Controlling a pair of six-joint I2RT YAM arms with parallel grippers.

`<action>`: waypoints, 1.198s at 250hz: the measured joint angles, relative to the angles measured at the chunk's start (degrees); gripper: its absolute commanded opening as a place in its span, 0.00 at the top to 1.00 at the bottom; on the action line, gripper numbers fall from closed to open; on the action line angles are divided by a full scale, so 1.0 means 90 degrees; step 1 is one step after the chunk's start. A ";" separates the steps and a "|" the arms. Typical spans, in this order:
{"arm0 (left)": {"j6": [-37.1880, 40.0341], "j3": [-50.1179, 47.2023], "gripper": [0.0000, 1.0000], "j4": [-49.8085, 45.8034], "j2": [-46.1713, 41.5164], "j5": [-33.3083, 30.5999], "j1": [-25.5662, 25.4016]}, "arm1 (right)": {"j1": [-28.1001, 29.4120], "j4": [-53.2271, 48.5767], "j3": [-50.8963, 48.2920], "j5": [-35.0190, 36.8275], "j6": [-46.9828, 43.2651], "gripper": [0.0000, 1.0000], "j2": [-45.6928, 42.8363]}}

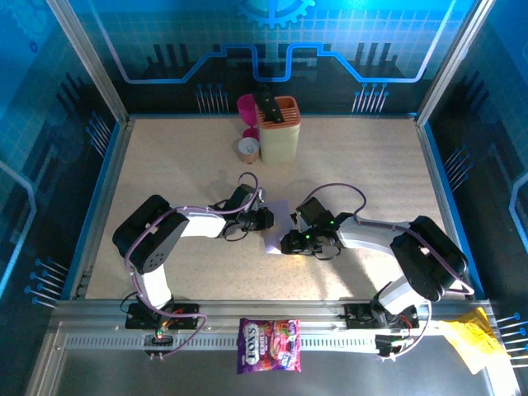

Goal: Fold a paper plane with a square sheet of paper (pick it up from the middle)
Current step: Fold the triangle a second time at the center of the table.

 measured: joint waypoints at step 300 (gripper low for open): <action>-0.0954 -0.0367 0.85 -0.1158 -0.1447 0.0056 -0.0831 | -0.0253 0.0699 -0.0357 -0.0126 0.0357 0.71 -0.0114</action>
